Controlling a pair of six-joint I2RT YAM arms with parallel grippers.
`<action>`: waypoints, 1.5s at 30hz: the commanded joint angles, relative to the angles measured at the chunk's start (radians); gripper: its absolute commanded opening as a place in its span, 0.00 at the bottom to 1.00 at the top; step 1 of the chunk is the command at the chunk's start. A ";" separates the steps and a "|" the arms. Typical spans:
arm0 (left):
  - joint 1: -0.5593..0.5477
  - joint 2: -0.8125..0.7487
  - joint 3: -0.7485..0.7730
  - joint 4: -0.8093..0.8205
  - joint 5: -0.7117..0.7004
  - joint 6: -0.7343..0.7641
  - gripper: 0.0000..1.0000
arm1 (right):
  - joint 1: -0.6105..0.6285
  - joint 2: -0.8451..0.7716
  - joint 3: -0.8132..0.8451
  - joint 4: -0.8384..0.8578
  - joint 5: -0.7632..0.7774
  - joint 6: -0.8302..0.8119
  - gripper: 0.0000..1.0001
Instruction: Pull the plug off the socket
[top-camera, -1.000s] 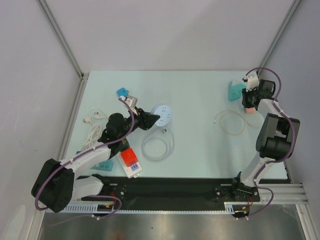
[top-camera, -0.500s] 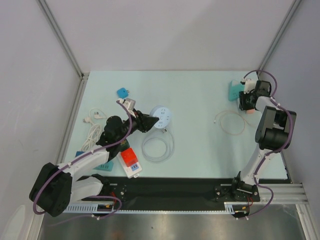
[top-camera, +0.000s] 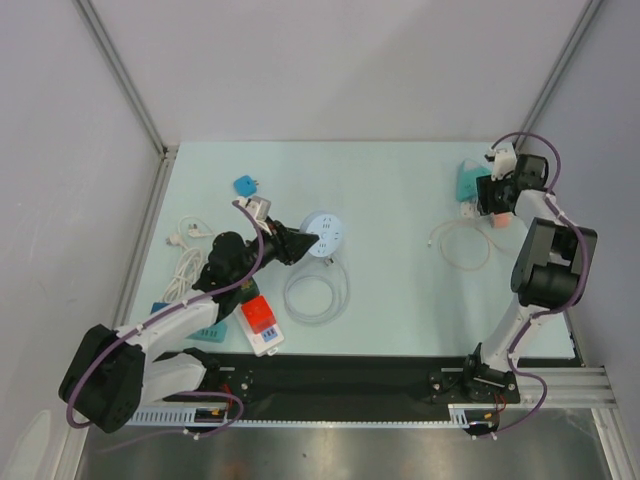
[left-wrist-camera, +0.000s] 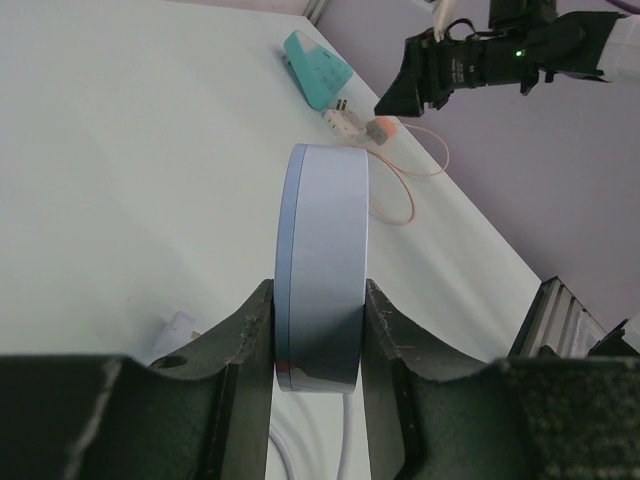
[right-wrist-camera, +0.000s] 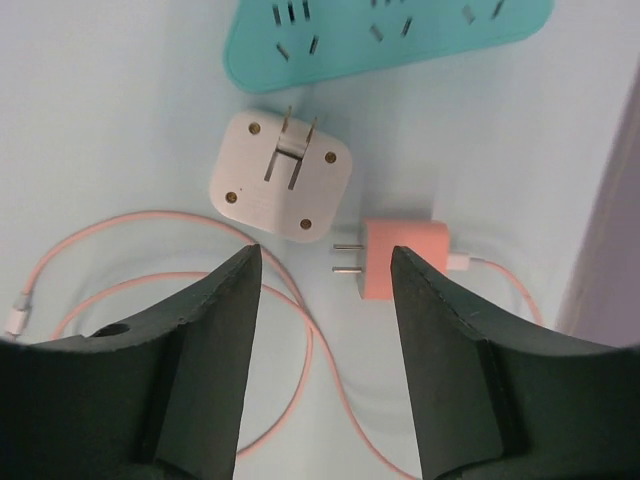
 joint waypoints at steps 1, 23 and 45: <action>0.009 0.003 0.032 0.093 0.029 -0.024 0.00 | 0.002 -0.156 0.002 0.020 -0.026 0.004 0.60; 0.033 0.525 0.578 0.087 0.043 -0.273 0.00 | 0.106 -0.800 -0.366 -0.259 -0.781 0.066 0.73; 0.139 1.250 1.350 -0.088 -0.313 -0.580 0.00 | -0.029 -0.863 -0.405 -0.224 -0.777 0.132 0.73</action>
